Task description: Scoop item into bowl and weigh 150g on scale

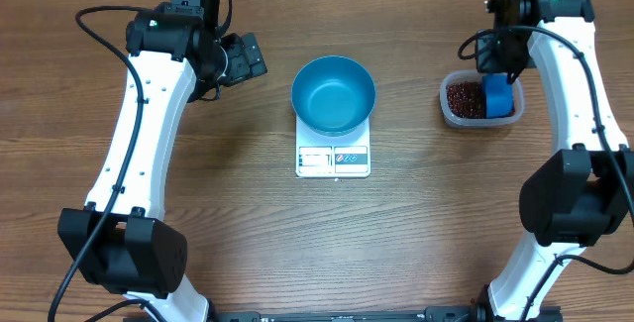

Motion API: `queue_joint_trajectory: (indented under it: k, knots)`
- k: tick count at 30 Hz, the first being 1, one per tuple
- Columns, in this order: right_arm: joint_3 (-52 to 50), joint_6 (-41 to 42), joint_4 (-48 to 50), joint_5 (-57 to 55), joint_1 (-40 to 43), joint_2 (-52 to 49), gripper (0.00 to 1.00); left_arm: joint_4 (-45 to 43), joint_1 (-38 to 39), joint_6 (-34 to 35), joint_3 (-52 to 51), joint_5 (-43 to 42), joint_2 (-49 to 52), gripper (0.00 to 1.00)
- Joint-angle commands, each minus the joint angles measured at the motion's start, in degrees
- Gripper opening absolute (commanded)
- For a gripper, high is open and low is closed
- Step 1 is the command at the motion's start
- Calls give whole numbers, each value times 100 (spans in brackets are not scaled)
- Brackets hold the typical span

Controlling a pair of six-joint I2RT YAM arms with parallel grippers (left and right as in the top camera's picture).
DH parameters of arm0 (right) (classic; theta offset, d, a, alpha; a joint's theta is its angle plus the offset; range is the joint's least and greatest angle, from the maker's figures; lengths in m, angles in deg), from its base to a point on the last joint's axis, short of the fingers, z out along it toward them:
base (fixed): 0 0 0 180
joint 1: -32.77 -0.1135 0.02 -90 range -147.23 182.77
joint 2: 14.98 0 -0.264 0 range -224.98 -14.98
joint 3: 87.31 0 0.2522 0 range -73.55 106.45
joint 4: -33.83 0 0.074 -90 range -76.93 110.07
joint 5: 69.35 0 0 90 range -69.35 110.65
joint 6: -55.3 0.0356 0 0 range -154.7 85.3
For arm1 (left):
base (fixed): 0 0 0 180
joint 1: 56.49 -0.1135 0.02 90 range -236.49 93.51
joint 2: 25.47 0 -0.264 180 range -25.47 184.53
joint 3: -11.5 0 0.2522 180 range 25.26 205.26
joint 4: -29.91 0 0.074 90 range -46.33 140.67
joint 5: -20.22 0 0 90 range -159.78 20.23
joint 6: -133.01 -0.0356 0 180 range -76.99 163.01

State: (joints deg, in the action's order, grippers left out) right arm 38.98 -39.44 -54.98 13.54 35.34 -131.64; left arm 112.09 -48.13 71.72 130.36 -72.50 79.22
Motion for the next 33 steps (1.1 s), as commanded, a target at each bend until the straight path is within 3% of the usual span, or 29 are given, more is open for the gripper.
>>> queue_joint_trajectory:
  k: [1, 11, 33]
  knots:
    - [-160, 42, -289, -378, 179, -330, 4, 20, -9, -44, 114, 83, -120, 100]
    - [-179, 623, -452, -931, 181, -330, 4, 20, -9, -44, 114, 83, -120, 100]
    - [-1034, 691, -55, -931, 179, -330, 8, 20, -9, -44, 114, 83, -120, 100]
